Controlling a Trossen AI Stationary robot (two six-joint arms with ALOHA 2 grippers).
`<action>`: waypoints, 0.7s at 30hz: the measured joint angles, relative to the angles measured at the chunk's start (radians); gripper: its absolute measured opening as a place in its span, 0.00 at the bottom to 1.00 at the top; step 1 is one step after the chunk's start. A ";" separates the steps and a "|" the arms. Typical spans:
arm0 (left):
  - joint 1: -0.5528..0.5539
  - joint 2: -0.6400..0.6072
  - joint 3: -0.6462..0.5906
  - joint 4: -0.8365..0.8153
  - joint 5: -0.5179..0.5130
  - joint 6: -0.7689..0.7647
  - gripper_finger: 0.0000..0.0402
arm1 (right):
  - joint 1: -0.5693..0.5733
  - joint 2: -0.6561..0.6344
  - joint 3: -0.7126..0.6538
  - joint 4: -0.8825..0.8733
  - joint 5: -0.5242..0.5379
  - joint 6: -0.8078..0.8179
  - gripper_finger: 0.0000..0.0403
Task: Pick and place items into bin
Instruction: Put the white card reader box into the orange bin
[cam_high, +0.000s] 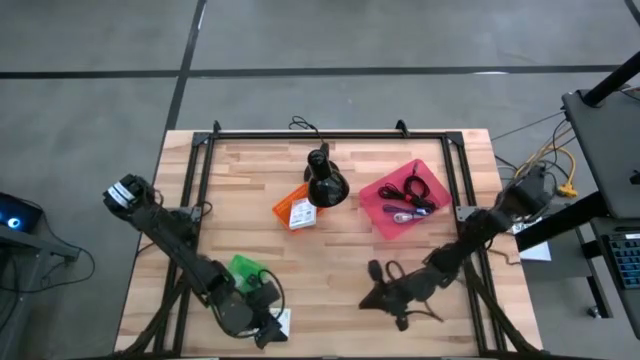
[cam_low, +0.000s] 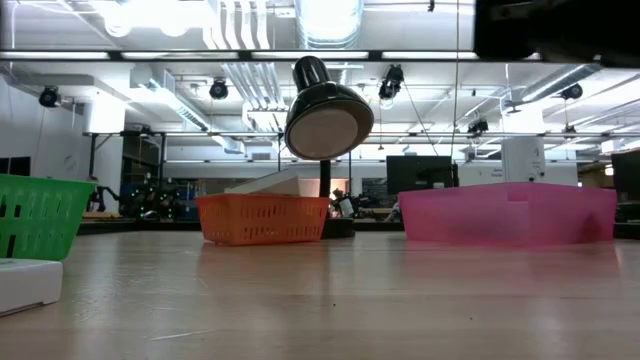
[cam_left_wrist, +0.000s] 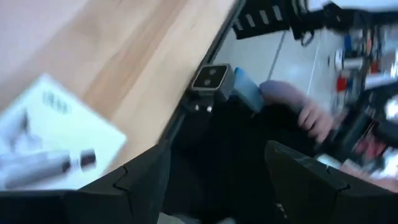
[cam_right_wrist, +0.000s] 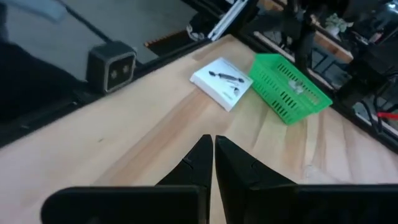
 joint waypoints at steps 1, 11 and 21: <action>-0.004 0.000 0.002 -0.011 0.000 -0.054 0.61 | -0.007 0.030 0.023 -0.002 0.000 -0.009 0.02; -0.048 0.000 0.008 -0.123 0.028 -0.450 0.61 | -0.059 0.219 0.243 -0.066 -0.008 -0.145 0.02; -0.116 0.000 0.010 -0.250 0.042 -0.732 0.61 | -0.080 0.227 0.337 -0.121 -0.208 -0.237 0.02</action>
